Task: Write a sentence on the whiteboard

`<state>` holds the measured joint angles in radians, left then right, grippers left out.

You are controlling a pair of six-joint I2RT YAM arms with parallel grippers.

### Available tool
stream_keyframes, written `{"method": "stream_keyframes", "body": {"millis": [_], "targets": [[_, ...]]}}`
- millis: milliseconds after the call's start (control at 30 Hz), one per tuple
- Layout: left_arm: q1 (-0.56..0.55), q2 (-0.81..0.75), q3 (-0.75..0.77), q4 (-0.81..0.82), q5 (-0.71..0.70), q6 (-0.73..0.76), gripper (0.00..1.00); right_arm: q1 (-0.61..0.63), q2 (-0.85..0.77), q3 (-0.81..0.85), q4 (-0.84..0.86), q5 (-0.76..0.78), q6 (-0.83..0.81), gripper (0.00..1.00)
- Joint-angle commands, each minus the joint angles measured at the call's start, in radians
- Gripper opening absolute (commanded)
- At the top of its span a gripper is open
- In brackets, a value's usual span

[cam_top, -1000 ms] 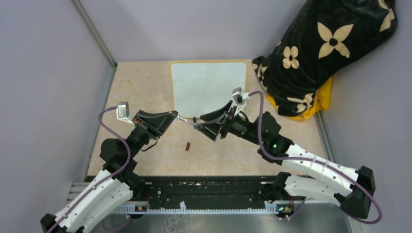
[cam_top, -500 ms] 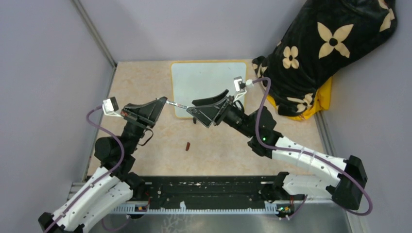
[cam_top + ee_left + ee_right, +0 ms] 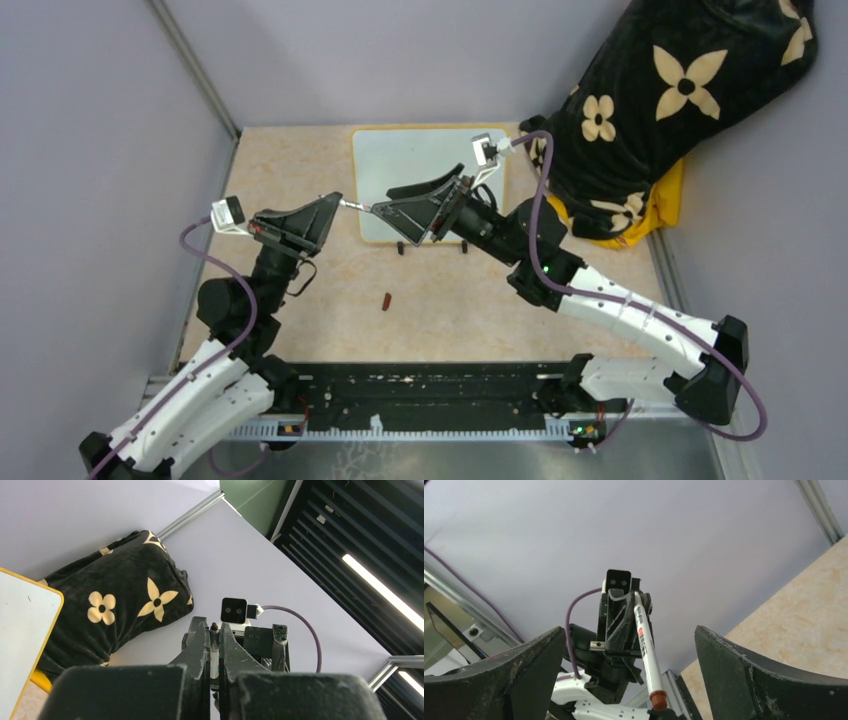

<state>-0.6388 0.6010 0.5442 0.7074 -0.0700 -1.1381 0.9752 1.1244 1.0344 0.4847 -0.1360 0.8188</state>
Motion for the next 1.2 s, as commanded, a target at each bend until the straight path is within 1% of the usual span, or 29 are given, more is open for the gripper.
{"method": "stream_keyframes", "body": {"millis": [0, 167, 233, 333, 433, 500, 567, 633, 700, 767, 867, 933, 1000, 1033, 1067, 1167], "targets": [[-0.001, 0.002, 0.032, 0.053, -0.018, -0.02, 0.0, 0.01, -0.006, 0.055, -0.085, 0.007, -0.03, 0.99], [-0.001, -0.015, 0.032, 0.029, -0.055, 0.0, 0.0, 0.013, -0.059, 0.008, -0.102, 0.074, -0.073, 0.99], [-0.001, -0.024, 0.032, 0.019, -0.078, 0.01, 0.0, 0.014, -0.072, 0.03, -0.188, 0.114, -0.095, 0.99], [-0.001, -0.04, 0.036, 0.0, -0.108, 0.039, 0.0, 0.014, -0.089, 0.077, -0.344, 0.225, -0.11, 0.99], [-0.001, -0.055, 0.042, -0.033, -0.13, 0.067, 0.0, 0.014, -0.117, 0.104, -0.469, 0.389, -0.057, 0.99], [-0.002, -0.063, 0.045, -0.051, -0.138, 0.076, 0.0, 0.013, -0.11, 0.172, -0.596, 0.466, -0.025, 0.99], [-0.001, -0.068, 0.044, -0.064, -0.139, 0.079, 0.0, 0.009, -0.072, 0.261, -0.712, 0.47, -0.047, 0.99], [-0.002, -0.066, 0.04, -0.07, -0.138, 0.077, 0.0, 0.004, -0.022, 0.357, -0.825, 0.409, -0.108, 0.99], [-0.002, -0.062, 0.034, -0.07, -0.136, 0.072, 0.0, 0.001, 0.011, 0.406, -0.858, 0.35, -0.169, 0.99], [-0.002, -0.06, 0.028, -0.071, -0.131, 0.068, 0.0, -0.002, 0.005, 0.388, -0.821, 0.289, -0.226, 0.99], [-0.001, -0.063, 0.022, -0.073, -0.129, 0.07, 0.0, -0.014, -0.033, 0.308, -0.71, 0.211, -0.28, 0.99], [-0.001, -0.066, 0.022, -0.079, -0.133, 0.075, 0.0, -0.023, -0.041, 0.288, -0.687, 0.203, -0.283, 0.99], [-0.001, -0.066, 0.023, -0.08, -0.135, 0.079, 0.0, -0.025, -0.045, 0.277, -0.675, 0.236, -0.264, 0.99], [-0.001, -0.065, 0.025, -0.08, -0.136, 0.081, 0.0, -0.026, -0.058, 0.252, -0.641, 0.259, -0.243, 0.99], [-0.001, -0.062, 0.026, -0.078, -0.137, 0.081, 0.0, -0.026, -0.08, 0.203, -0.577, 0.271, -0.228, 0.98], [-0.001, -0.051, 0.026, -0.063, -0.133, 0.08, 0.0, -0.027, -0.164, 0.032, -0.3, 0.287, -0.206, 0.96]]}}
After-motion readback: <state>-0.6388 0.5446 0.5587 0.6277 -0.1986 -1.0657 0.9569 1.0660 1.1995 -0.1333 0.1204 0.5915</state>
